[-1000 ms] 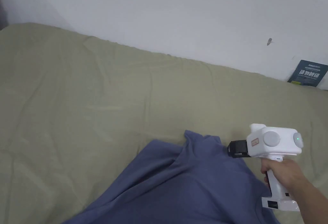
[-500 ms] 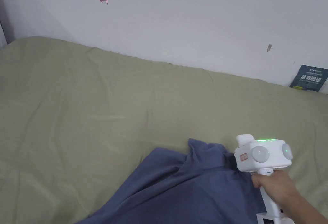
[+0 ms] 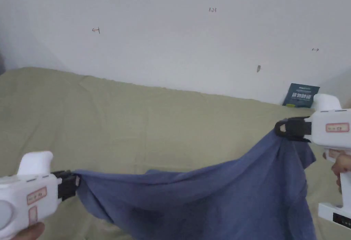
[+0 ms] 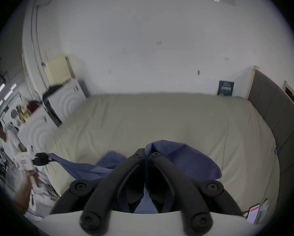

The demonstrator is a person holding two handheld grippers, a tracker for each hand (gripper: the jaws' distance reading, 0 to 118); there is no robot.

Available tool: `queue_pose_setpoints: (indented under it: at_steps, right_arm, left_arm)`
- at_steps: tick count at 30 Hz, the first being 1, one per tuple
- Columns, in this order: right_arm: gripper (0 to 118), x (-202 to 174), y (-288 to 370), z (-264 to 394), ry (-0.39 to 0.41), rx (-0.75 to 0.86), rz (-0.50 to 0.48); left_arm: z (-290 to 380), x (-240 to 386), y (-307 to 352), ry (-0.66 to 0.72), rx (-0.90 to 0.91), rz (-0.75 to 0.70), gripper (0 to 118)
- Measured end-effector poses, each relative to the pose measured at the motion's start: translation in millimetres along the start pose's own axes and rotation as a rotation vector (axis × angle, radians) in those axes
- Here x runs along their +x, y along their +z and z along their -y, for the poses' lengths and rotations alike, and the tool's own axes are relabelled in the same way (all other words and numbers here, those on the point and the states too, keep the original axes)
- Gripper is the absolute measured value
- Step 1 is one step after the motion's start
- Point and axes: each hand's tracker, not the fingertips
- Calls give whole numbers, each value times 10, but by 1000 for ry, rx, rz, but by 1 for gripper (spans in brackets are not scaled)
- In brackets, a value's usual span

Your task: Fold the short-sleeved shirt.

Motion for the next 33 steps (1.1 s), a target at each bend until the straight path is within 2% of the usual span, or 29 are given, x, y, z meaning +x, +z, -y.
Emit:
queue_pose_setpoints:
  at_steps: [3,7,19,23,27,33]
  right_arm:
    - [4,-59,467,-322,-14,94,-10]
    - [4,-120,933,-797,25,197,4]
    - [4,-139,1509,-2115,49,523,93]
    - [4,-168,1564,-2409,49,564,108]
    - [4,-34,1335,-2560,50,571,126]
    - [4,189,671,-2190,32,517,134]
  left_arm:
    - [-514,247,84,19,96,27,0]
    - [-1207,577,208,2,205,55,0]
    - [-2909,1378,400,-126,407,1,0]
    - [-3276,1519,451,-179,454,-30,0]
    - [-3473,1553,369,-160,472,-32,0]
    - [-3109,1442,-194,-155,413,-62,0]
